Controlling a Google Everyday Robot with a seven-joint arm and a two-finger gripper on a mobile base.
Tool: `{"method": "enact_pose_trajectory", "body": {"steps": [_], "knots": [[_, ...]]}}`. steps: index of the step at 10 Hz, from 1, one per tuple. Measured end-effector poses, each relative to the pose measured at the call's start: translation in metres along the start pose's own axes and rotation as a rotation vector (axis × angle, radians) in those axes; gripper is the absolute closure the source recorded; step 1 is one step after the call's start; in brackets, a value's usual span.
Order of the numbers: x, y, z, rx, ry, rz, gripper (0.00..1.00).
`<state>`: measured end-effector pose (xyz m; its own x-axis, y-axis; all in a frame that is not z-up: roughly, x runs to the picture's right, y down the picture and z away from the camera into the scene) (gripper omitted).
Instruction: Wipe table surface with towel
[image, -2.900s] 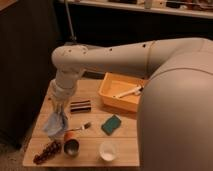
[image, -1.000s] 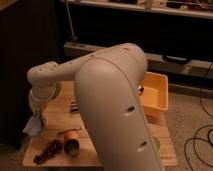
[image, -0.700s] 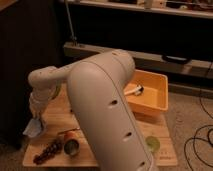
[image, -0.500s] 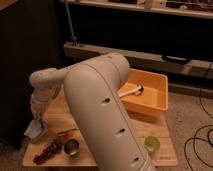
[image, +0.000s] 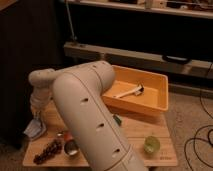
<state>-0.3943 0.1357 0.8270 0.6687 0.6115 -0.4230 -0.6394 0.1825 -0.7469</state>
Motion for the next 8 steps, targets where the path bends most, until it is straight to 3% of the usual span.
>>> {"method": "enact_pose_trajectory", "body": {"steps": [2,4,8], "knots": [[-0.006,-0.016,-0.002,-0.022,-0.005,0.035,1.0],[-0.007,-0.048,-0.011,-0.039,-0.023,0.089,1.0],[0.022,-0.108,-0.035,-0.044,-0.033,0.164,1.0]]}}
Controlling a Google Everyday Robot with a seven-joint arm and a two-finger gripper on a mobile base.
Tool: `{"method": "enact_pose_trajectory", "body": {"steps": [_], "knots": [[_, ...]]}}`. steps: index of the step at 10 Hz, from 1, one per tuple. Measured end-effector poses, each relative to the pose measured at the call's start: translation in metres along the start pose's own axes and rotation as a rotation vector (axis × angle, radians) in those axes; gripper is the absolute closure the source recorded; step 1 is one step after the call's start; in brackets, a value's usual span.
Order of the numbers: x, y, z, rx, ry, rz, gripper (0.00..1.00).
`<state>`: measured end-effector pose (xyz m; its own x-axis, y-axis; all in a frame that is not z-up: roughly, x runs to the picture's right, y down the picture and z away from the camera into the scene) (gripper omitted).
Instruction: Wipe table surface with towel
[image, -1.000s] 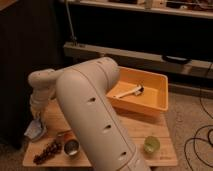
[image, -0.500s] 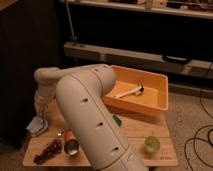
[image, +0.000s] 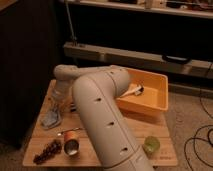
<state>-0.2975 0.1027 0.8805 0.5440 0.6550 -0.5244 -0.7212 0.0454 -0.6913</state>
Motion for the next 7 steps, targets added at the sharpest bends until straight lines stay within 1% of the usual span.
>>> {"method": "enact_pose_trajectory", "body": {"steps": [2,3,5,7], "knots": [[0.026,-0.007,-0.017,-0.008,0.01,-0.023,1.0],[0.045,-0.005,-0.026,-0.01,0.021,-0.05,1.0],[0.073,0.016,-0.026,-0.013,0.061,-0.114,1.0],[0.099,0.044,-0.016,-0.009,0.113,-0.189,1.0]]}}
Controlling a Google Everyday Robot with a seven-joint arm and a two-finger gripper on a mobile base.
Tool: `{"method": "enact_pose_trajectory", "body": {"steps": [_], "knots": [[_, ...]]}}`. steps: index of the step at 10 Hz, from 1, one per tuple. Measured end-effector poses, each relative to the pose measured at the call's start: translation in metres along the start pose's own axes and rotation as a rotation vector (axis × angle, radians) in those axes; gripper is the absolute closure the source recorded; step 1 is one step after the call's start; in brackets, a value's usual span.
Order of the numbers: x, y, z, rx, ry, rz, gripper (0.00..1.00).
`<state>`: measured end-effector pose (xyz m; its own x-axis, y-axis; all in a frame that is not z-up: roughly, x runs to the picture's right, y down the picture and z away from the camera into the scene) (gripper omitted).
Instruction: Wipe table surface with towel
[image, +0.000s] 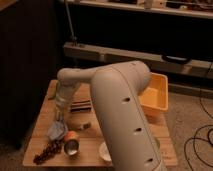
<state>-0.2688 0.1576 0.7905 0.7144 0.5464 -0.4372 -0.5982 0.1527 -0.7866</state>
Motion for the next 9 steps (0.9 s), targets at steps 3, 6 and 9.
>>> {"method": "enact_pose_trajectory", "body": {"steps": [3,6,9], "knots": [[-0.013,0.043,0.018,-0.013,0.023,-0.087,1.0],[-0.064,0.075,0.033,-0.026,0.028,-0.128,1.0],[-0.103,0.063,0.032,-0.008,0.014,-0.091,1.0]]}}
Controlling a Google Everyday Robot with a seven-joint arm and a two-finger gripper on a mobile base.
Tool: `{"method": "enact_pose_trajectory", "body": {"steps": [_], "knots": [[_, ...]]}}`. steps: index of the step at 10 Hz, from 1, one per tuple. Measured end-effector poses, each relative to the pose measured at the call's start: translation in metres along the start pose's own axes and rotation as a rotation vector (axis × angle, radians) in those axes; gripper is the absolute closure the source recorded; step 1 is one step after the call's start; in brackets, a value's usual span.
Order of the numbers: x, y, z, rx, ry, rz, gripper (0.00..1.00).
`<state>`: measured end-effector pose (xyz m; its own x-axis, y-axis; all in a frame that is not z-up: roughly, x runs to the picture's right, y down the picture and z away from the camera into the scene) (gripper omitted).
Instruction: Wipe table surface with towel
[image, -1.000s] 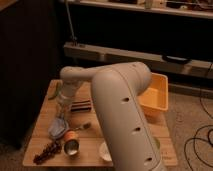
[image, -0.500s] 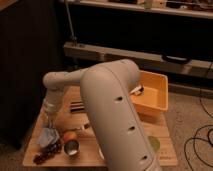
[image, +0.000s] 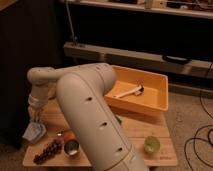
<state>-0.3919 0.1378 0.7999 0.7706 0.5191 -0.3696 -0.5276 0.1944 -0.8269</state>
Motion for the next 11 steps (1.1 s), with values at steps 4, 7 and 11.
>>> {"method": "enact_pose_trajectory", "body": {"steps": [4,7,11], "knots": [[-0.005,-0.081,-0.018,-0.002,-0.031,0.137,1.0],[0.025,-0.122,-0.018,-0.005,-0.025,0.222,1.0],[0.089,-0.115,-0.037,-0.013,0.003,0.197,1.0]]}}
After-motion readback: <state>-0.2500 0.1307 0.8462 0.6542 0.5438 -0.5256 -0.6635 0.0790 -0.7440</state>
